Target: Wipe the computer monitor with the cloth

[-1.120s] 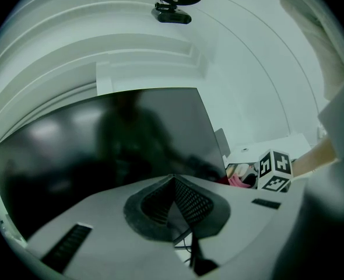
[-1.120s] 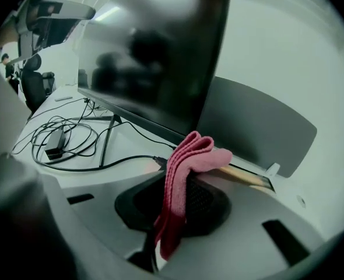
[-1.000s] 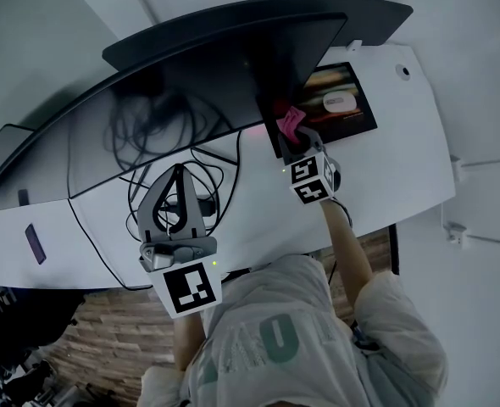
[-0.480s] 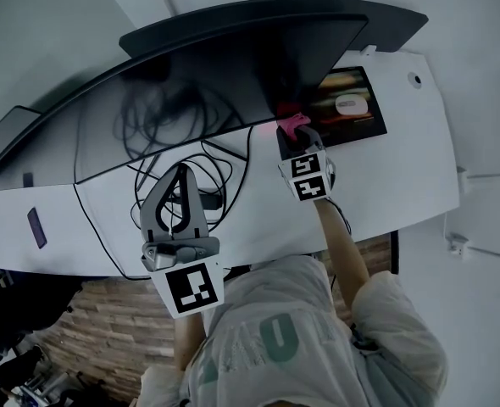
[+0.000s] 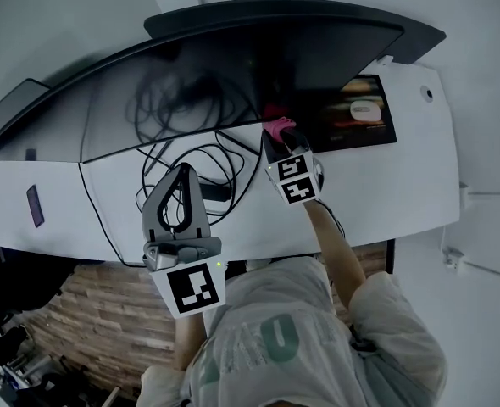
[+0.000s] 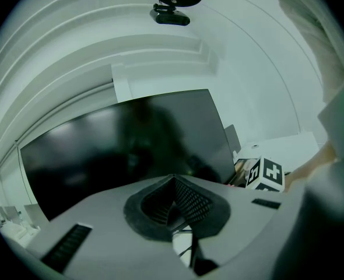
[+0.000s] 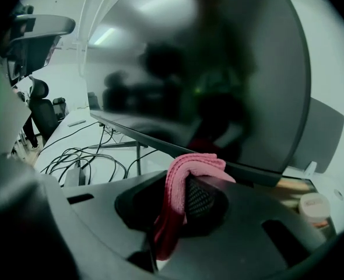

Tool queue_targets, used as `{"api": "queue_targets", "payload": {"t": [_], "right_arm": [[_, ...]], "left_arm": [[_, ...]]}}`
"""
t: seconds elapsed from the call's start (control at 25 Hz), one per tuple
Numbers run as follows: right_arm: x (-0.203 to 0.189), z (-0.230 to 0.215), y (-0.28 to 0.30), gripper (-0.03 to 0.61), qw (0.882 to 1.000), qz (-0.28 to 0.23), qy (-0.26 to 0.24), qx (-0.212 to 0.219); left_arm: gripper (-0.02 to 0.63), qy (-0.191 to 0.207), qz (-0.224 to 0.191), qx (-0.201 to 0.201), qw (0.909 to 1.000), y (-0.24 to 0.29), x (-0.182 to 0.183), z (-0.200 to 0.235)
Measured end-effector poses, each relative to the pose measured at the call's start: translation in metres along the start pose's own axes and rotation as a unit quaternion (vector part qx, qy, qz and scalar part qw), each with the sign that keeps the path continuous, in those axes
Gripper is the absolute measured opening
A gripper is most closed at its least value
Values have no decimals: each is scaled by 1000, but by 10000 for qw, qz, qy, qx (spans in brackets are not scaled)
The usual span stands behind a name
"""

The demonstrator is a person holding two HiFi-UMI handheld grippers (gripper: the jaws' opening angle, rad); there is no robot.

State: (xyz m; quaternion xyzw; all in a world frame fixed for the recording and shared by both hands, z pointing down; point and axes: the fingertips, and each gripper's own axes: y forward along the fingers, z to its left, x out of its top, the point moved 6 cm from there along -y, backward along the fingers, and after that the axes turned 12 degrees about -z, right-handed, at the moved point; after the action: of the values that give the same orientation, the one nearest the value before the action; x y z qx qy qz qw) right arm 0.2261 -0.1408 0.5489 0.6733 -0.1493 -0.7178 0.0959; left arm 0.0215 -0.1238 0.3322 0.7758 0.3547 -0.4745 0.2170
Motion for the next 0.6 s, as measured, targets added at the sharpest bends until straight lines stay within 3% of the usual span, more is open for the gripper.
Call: {"api": "queue_targets", "payload": {"t": [0.6], "right_arm": [[27, 126, 61, 57, 9926, 50, -439, 1135]], "left_arm": [[5, -421, 448, 1040, 9927, -71, -42, 45]]}}
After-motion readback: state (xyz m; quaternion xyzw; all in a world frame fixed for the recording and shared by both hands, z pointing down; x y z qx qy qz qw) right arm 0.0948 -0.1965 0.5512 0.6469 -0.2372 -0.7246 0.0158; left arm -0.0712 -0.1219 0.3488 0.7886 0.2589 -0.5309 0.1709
